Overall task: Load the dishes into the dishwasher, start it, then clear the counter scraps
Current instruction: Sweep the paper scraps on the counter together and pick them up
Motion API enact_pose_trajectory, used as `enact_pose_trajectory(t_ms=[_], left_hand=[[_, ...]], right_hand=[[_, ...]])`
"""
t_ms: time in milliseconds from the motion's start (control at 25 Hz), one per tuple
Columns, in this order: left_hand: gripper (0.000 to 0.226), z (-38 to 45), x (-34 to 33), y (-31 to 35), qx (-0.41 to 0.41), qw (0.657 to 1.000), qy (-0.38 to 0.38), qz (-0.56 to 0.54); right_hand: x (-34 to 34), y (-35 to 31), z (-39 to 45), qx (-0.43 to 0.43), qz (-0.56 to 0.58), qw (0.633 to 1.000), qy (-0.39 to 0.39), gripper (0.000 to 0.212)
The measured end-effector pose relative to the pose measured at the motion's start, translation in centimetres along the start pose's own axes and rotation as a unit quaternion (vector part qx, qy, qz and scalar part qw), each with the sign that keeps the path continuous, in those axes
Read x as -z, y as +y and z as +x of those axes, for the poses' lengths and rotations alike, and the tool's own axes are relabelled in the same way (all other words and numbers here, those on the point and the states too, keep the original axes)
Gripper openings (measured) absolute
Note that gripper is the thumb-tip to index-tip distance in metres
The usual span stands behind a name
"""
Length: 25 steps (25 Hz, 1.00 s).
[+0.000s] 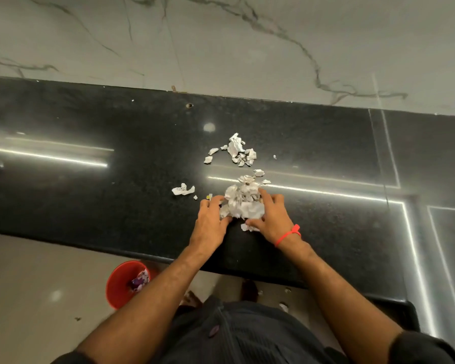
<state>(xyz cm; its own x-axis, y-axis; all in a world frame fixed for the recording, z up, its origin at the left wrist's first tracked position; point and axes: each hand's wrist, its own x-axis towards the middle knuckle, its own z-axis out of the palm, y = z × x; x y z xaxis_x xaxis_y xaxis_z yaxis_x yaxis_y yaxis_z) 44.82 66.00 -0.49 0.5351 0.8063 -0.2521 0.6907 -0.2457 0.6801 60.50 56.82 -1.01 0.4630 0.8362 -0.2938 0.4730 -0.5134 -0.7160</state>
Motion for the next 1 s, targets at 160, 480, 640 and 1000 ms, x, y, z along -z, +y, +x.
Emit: enact_pose_trajectory(t_ms=[160,480,640,1000], left_hand=[[0.074,2.0,2.2,0.3,-0.022,0.989,0.032,-0.145],[0.149,5.4,9.2,-8.7,-0.036,0.994,-0.049,0.095],[0.153,6.3,7.5,-9.5,-0.077,0.959,-0.14,0.235],[0.13,9.2,3.7,-3.4,-0.143,0.975,-0.132,0.103]], right_hand=[[0.6,-2.1,3.2,0.027,0.173,0.982,0.065,0.083],[5.1,2.4,4.5,0.107,-0.073,0.99,0.053,0.139],[2.5,1.9,4.0,0.189,-0.343,0.915,-0.094,0.145],[-1.2,0.3,8.3,0.229,-0.22,0.943,0.097,0.096]])
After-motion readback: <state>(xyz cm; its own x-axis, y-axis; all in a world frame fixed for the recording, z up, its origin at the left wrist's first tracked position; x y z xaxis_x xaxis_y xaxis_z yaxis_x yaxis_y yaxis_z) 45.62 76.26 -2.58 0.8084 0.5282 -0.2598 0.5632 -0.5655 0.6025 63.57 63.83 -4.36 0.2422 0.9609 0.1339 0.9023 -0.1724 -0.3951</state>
